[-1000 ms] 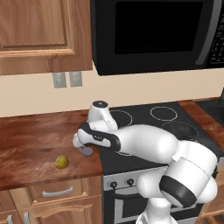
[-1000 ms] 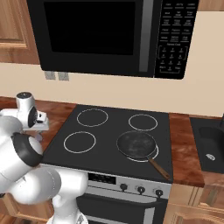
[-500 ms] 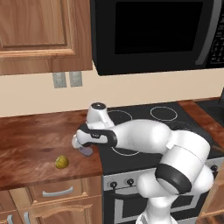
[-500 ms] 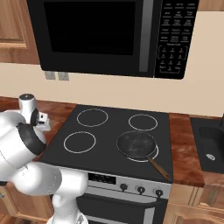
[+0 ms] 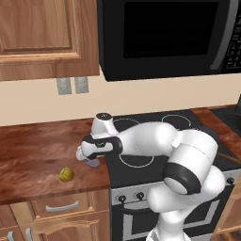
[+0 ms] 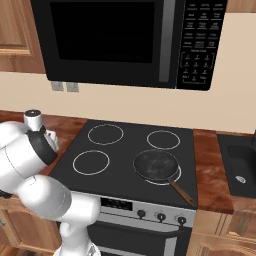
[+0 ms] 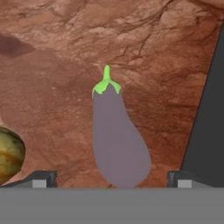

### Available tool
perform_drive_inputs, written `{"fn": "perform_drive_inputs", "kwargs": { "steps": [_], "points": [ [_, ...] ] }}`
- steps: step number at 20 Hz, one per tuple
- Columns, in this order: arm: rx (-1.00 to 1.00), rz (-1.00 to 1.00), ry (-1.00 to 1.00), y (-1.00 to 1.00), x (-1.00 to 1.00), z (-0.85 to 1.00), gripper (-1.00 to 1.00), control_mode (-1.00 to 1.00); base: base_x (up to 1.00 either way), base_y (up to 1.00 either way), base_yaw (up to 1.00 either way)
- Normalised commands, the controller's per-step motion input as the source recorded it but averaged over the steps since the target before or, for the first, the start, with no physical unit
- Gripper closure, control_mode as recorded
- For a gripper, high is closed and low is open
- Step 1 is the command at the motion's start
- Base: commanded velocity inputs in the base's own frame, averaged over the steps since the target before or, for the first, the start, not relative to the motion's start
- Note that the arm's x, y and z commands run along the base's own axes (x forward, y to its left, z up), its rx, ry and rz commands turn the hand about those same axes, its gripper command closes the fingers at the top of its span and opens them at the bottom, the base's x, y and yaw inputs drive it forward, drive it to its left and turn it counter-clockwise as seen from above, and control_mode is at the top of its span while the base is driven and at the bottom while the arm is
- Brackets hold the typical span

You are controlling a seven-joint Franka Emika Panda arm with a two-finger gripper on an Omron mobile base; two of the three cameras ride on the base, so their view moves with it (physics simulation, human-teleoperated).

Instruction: Put the squash and eggplant in the pan. Then turn on the front right burner and set the heat to medium.

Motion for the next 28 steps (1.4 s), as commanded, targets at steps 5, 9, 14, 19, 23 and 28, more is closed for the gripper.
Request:
{"fn": "perform_drive_inputs", "kwargs": {
  "steps": [5, 9, 14, 19, 23, 28],
  "points": [
    [0.00, 0.00, 0.01, 0.04, 0.12, -0.15, -1.00, -1.00, 0.00, 0.00, 0.00],
    [0.00, 0.00, 0.03, 0.03, 0.06, -0.18, -1.00, -1.00, 0.00, 0.00, 0.00],
    [-0.01, 0.00, 0.02, 0.10, 0.00, -0.19, -1.00, -1.00, 0.00, 0.00, 0.00],
    [-0.03, 0.00, 0.02, 0.07, 0.00, -0.19, -1.00, -1.00, 0.00, 0.00, 0.00],
    [-0.03, 0.00, 0.03, 0.02, 0.01, -0.24, -1.00, -1.00, 0.00, 0.00, 0.00],
    [0.00, 0.00, 0.01, 0.00, 0.02, -0.26, -1.00, -1.00, 0.00, 0.00, 0.00]
  ]
}}
